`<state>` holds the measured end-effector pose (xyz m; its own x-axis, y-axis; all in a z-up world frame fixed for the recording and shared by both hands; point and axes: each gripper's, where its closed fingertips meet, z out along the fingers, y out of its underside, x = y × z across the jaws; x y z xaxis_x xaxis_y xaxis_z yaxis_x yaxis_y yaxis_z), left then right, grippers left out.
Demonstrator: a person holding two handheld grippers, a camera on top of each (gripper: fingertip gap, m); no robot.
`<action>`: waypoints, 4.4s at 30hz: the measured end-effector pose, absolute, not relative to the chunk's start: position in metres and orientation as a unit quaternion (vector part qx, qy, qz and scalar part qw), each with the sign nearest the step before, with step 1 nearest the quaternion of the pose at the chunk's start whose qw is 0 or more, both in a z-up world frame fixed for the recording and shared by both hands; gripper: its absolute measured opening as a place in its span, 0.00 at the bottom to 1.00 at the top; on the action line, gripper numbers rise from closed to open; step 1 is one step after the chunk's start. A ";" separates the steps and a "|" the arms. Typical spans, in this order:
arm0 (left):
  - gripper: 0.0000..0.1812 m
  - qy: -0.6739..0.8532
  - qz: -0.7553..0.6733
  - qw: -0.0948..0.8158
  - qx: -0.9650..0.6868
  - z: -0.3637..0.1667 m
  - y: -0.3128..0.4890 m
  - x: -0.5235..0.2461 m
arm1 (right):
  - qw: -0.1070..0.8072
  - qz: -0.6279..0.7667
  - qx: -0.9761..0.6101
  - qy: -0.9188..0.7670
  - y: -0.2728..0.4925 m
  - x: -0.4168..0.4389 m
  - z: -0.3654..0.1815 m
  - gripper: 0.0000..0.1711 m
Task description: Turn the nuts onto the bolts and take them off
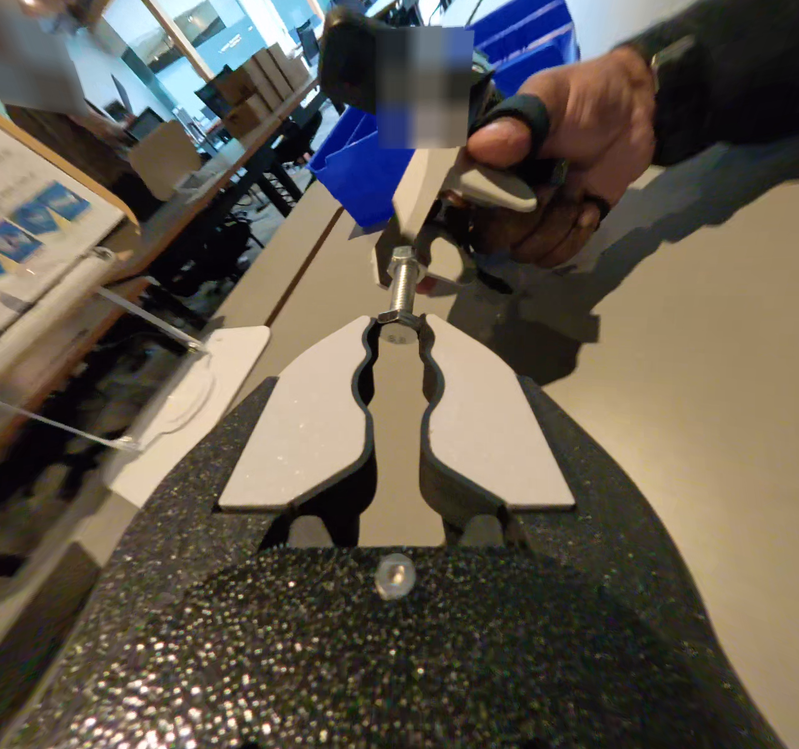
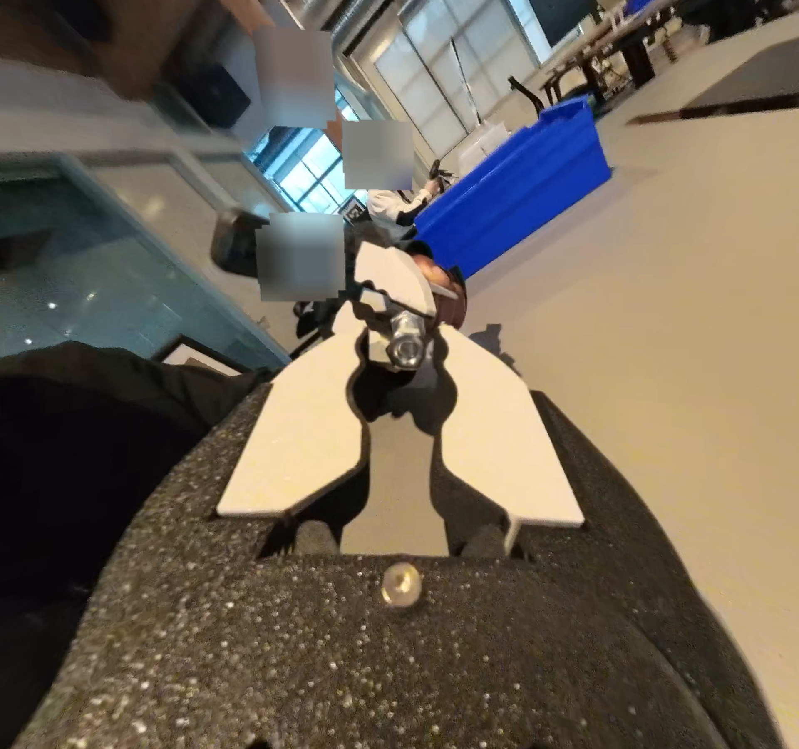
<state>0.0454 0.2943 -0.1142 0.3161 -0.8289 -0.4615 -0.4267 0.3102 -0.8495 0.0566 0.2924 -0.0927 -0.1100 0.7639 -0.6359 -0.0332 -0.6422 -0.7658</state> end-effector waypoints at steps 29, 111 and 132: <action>0.09 0.560 -0.222 0.564 -0.565 -0.119 0.289 0.049 | 0.361 0.564 -0.613 -0.418 0.286 0.056 -0.104 0.10; 0.10 0.510 -0.365 0.470 -0.621 -0.140 0.291 0.047 | 0.481 0.456 -0.537 -0.522 0.290 0.054 -0.122 0.10; 0.09 0.500 -0.351 0.510 -0.605 -0.126 0.294 0.044 | 0.481 0.479 -0.554 -0.482 0.296 0.061 -0.114 0.24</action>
<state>0.0438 0.2940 -0.1257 0.2530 -0.9637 -0.0857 -0.2468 0.0214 -0.9688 0.0609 0.2955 -0.1139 0.0772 0.9947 -0.0673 0.0743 -0.0731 -0.9946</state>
